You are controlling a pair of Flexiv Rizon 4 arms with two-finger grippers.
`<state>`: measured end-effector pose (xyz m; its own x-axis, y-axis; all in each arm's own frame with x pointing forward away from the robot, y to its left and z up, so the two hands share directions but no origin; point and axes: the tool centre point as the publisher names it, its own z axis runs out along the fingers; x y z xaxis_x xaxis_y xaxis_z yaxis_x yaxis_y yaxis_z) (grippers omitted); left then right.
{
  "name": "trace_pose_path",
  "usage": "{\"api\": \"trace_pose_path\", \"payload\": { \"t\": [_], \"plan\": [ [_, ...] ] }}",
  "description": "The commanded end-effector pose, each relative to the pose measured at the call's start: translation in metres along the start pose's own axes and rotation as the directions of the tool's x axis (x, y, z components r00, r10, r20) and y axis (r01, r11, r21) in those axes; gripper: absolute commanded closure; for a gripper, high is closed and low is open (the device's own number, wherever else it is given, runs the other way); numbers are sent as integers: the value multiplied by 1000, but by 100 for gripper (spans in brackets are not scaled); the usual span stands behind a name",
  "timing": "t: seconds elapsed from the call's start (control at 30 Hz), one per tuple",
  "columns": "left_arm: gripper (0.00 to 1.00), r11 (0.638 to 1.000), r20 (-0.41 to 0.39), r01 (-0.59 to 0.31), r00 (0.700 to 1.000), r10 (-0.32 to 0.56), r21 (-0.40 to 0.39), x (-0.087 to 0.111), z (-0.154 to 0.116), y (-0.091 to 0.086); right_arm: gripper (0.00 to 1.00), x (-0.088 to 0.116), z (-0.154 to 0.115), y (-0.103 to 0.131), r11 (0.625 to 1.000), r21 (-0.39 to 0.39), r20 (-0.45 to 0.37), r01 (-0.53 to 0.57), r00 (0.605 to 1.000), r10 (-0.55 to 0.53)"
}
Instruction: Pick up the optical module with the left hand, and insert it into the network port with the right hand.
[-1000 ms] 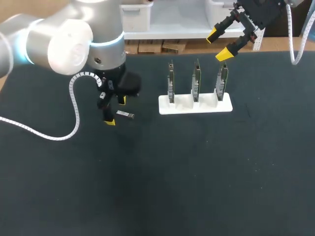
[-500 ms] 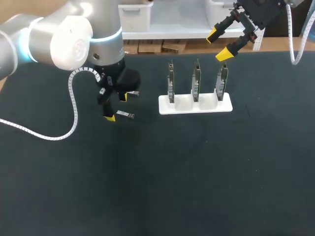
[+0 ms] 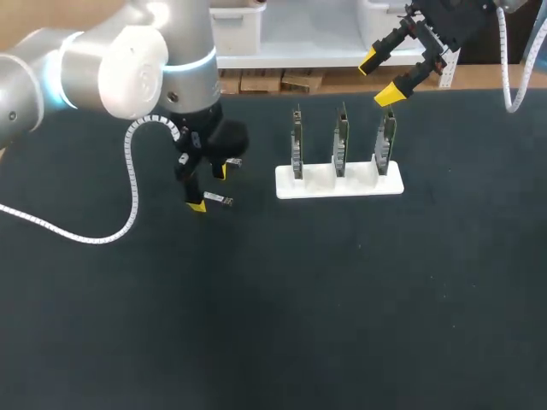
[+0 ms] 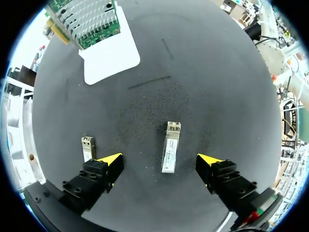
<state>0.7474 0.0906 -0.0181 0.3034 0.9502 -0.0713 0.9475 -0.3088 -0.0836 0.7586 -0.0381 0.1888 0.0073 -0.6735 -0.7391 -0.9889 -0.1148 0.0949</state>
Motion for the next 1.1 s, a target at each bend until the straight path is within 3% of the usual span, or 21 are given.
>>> {"api": "trace_pose_path", "payload": {
  "t": [0.03, 0.4, 0.43, 0.47, 0.53, 0.57, 1.1],
  "plan": [
    [0, 1000, -2, -2, 1000, 2, 1, 2, 1, 1, 0, 0, 0, 0, 1000, 2, 0, 0, 1000, 0],
    [0, 1000, -11, 1, 1000, -1, -6, 3, 5, 2, 0, 0, 0, 0, 1000, 2, 0, 0, 1000, 0],
    [37, 1000, -14, 3, 1000, -3, -9, 3, 5, 2, 0, 0, 0, 0, 1000, 2, 0, 0, 1000, 0],
    [58, 1000, -13, 6, 1000, -6, -11, 3, 5, 2, 0, 0, 0, 0, 1000, 2, 0, 0, 1000, 0],
    [81, 1000, -16, 10, 1000, -10, -13, 4, 5, 1, 0, 0, 0, 0, 1000, 2, 0, 0, 1000, 0],
    [98, 1000, -16, 14, 1000, -14, -13, 4, 5, 1, 0, 0, 0, 0, 1000, 2, 0, 0, 1000, 0],
    [100, 999, -16, 38, 999, -39, -25, 0, 0, -5, 0, 0, 0, 0, 1000, 2, 0, 0, 1000, 0]
  ]
}}
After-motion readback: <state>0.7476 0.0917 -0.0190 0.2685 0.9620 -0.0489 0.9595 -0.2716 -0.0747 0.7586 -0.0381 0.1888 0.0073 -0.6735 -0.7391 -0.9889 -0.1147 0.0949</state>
